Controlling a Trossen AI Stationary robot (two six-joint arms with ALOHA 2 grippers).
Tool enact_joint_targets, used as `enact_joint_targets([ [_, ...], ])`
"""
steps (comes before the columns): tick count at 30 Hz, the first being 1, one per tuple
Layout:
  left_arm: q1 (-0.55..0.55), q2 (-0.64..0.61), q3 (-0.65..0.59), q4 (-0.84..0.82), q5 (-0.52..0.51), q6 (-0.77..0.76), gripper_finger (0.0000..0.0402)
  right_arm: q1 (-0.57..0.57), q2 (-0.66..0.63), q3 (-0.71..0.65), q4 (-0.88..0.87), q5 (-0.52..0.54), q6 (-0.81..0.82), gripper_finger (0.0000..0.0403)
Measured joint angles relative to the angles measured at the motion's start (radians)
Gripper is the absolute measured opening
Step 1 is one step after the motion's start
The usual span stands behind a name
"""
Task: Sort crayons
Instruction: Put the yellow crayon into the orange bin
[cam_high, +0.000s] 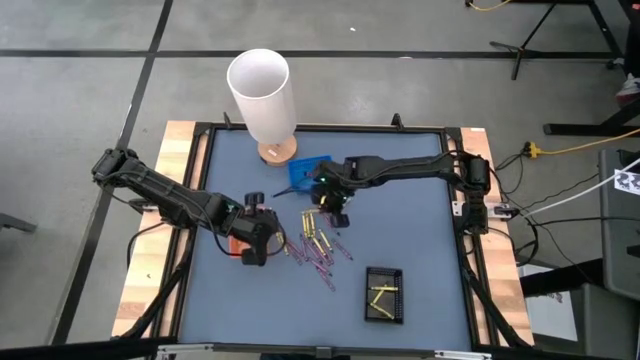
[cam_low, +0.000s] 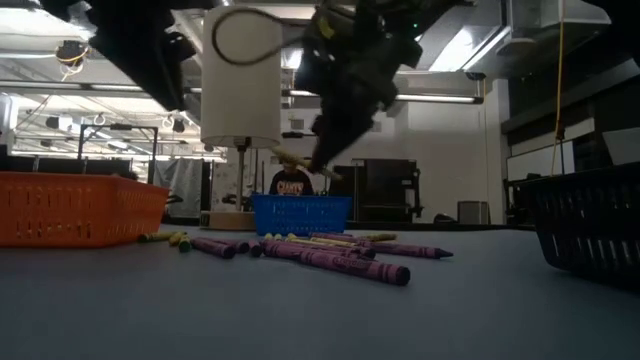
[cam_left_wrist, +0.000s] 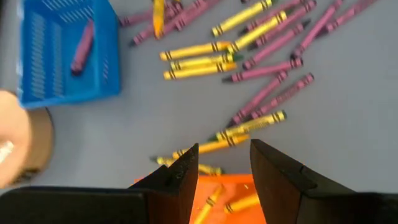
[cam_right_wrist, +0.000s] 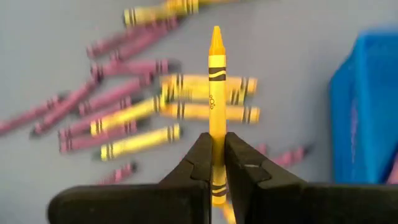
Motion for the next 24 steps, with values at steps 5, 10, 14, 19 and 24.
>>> enact_joint_targets([
  [5, 0.003, 0.0, 0.0, 0.043, -0.056, 0.017, 0.0128, 0.0, 0.0, 0.0, 0.124, -0.036, 0.0, 0.0023],
  [10, 0.003, 0.0, 0.0, 0.054, -0.09, 0.017, 0.0128, 0.0, -0.002, 0.0, 0.218, -0.047, 0.0, 0.0024],
  [14, 0.003, 0.0, 0.0, 0.056, -0.114, 0.015, 0.0128, 0.001, -0.002, 0.002, 0.299, -0.075, 0.0, 0.0024],
  [19, 0.004, 0.0, 0.0, 0.072, -0.187, -0.002, 0.0128, 0.02, -0.003, 0.002, 0.377, -0.086, -0.004, 0.0024],
  [24, 0.004, 0.0, 0.0, 0.112, -0.221, -0.003, 0.0128, 0.057, -0.003, 0.002, 0.416, -0.076, -0.011, 0.0024],
])
